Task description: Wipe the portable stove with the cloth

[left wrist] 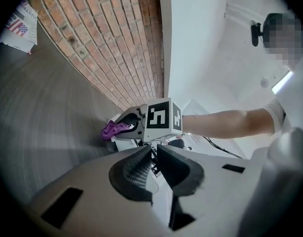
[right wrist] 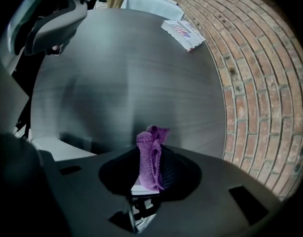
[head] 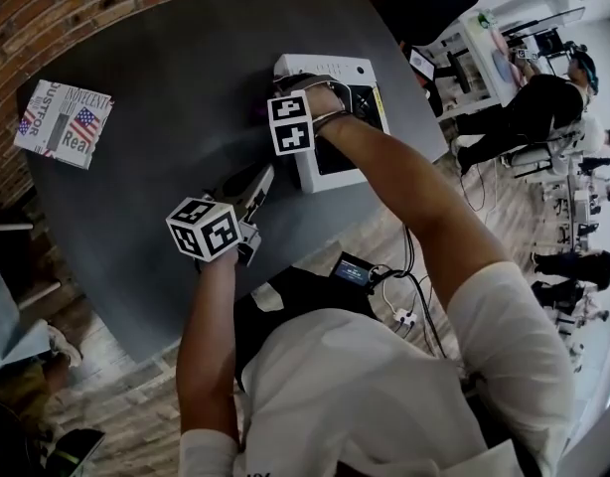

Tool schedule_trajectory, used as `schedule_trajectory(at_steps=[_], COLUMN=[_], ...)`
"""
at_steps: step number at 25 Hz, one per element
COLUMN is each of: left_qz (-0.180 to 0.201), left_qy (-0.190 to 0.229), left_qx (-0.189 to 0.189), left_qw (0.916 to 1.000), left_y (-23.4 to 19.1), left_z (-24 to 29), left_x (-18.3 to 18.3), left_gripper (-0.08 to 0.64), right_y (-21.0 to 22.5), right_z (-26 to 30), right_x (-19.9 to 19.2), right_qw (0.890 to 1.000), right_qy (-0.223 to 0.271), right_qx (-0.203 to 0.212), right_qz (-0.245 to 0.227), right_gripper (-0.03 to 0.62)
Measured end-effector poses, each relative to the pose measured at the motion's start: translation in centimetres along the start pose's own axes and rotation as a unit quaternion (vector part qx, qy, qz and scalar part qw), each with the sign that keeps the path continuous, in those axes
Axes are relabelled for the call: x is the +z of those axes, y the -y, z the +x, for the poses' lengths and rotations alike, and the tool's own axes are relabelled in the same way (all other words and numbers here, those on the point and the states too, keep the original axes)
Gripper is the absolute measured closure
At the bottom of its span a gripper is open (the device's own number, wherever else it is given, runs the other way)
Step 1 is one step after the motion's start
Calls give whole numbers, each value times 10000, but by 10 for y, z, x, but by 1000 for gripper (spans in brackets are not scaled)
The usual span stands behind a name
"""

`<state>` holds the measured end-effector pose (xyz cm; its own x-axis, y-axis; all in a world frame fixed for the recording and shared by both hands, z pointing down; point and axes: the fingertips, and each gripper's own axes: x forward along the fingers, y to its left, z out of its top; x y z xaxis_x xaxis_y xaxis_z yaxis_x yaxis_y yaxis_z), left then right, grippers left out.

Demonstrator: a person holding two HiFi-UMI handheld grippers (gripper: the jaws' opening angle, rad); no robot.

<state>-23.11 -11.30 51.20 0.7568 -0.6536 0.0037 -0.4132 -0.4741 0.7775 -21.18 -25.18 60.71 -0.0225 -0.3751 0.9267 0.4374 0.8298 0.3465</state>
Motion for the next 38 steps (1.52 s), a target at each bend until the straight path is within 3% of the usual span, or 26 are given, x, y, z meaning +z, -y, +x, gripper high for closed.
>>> schedule_trajectory(at_steps=[38], left_qz=[-69], left_qy=[-103], left_qx=[-222], left_qw=[9997], left_y=[24], left_z=[-22], left_x=[-24], left_gripper=[518], right_y=[-99], right_z=[-48], right_x=[12], right_qw=[9986], right_qy=[-188], right_qx=[489], right_qz=[-39], right_gripper=[495])
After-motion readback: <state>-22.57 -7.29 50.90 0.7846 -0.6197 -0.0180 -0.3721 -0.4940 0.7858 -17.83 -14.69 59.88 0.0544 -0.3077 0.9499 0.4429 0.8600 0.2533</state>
